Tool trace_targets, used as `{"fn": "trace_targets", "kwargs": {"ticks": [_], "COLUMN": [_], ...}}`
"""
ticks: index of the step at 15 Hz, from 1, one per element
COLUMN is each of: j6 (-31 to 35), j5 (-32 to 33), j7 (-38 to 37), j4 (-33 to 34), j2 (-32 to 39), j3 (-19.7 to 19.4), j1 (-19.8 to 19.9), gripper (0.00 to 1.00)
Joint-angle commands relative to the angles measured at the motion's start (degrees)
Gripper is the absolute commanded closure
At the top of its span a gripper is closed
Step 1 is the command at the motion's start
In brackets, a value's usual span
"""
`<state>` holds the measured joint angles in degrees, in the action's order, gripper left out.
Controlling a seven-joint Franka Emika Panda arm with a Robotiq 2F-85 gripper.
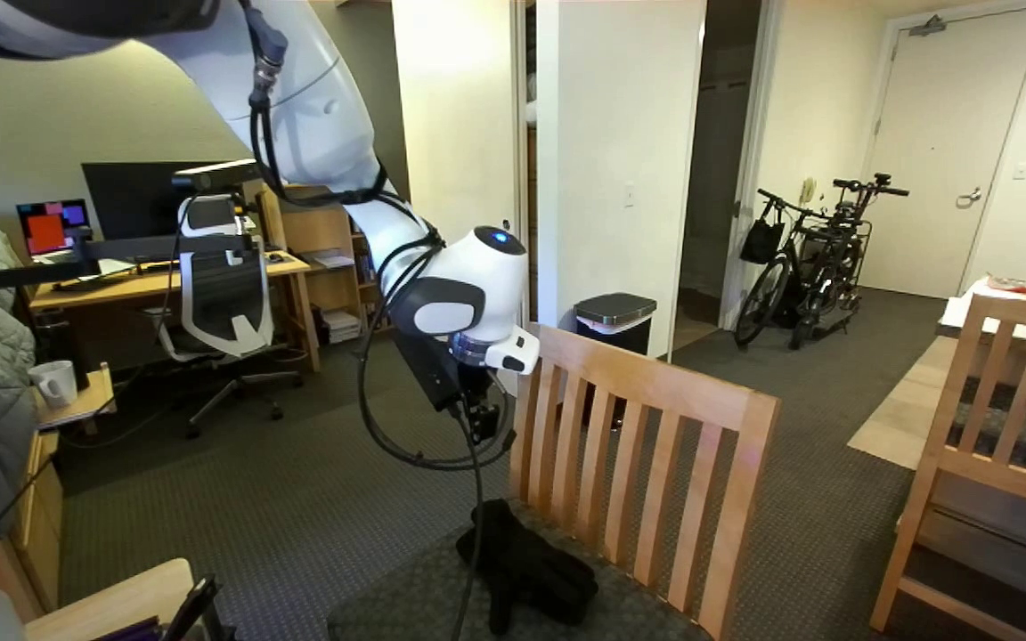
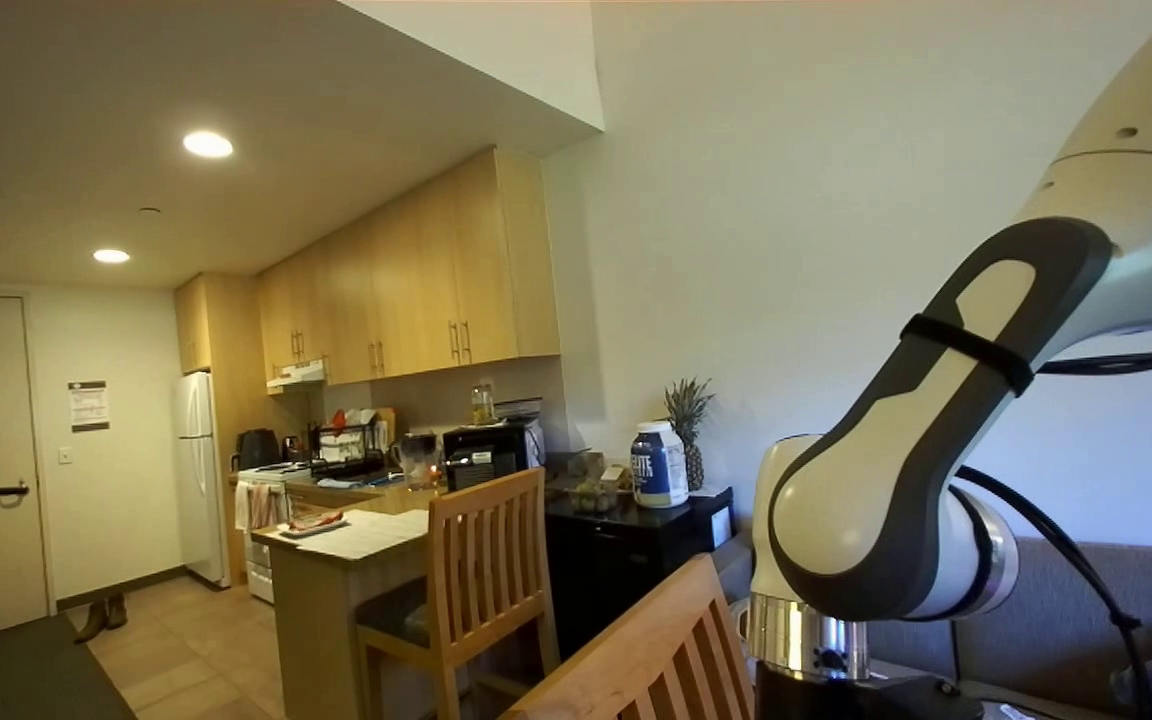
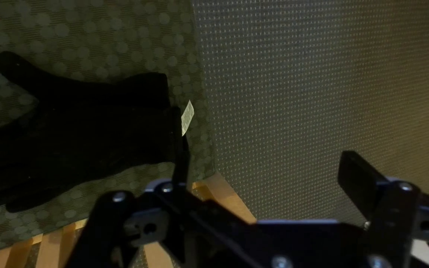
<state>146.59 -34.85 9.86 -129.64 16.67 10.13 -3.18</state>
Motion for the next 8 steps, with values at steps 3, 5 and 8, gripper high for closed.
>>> {"fn": "trace_targets", "kwargs": {"ticks": [3,5,8], "j6": [1.5,2.0,1.6], "j5": [-0.3,1.4,1.1], "j7": [1.3,-0.3,0.1], "j4": [-0.4,-0.6,-0.5], "j2": [0.2,0.4,0.8], "j3": [0.7,0.0,0.3], "j1": [0.6,0.0,0.3], "gripper": [0.0,0.0,0.0]}}
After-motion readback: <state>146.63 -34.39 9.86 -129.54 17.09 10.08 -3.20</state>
